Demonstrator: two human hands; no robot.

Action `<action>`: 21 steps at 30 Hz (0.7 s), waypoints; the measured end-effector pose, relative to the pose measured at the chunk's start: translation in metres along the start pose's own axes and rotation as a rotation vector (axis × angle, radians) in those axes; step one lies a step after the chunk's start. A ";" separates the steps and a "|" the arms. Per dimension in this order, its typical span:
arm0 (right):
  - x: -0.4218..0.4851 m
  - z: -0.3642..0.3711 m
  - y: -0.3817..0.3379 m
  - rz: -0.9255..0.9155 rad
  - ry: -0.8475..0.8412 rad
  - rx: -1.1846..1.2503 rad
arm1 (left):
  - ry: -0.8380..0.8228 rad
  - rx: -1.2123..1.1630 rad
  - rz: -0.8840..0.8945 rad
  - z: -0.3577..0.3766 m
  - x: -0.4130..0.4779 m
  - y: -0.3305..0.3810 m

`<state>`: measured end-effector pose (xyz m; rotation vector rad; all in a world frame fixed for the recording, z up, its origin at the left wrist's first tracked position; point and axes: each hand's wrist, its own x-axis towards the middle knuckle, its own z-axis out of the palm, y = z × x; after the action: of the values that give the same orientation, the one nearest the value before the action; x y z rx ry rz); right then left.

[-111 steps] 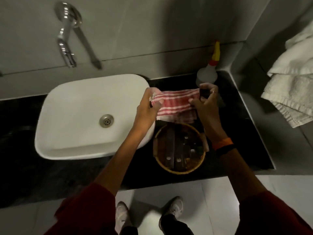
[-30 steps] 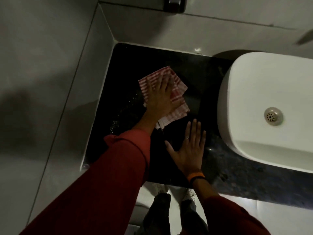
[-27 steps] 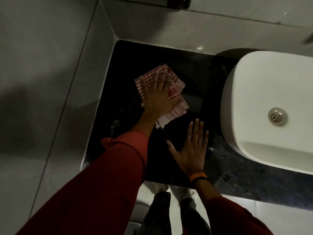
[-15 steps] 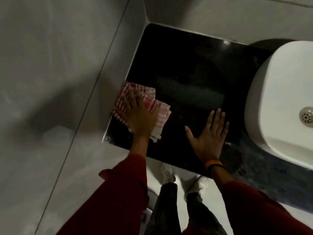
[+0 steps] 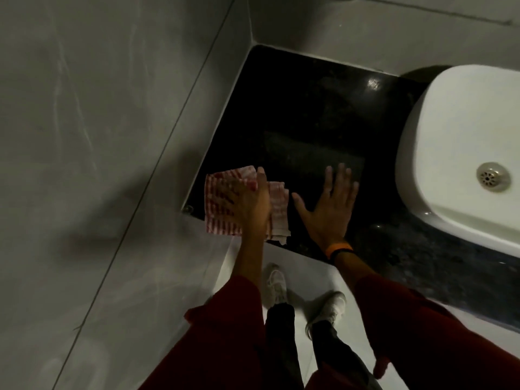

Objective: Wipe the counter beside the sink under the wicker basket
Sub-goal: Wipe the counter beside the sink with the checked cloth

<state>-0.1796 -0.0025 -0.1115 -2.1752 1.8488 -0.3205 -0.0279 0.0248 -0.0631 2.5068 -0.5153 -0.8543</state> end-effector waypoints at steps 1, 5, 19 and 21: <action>-0.006 0.003 -0.020 -0.106 -0.001 0.060 | 0.047 0.014 0.039 -0.009 0.002 0.005; -0.034 0.034 -0.097 -0.645 -0.252 0.114 | 0.147 0.038 0.328 -0.038 0.030 0.016; -0.071 -0.026 0.013 -0.694 -0.523 0.220 | -0.121 0.295 0.805 -0.013 0.085 -0.003; -0.075 -0.044 0.019 -0.532 -0.577 0.349 | -0.127 0.307 0.813 -0.006 0.081 -0.001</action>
<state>-0.2242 0.0664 -0.0764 -2.1640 0.8362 -0.0833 0.0358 -0.0109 -0.0980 2.1568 -1.6574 -0.6270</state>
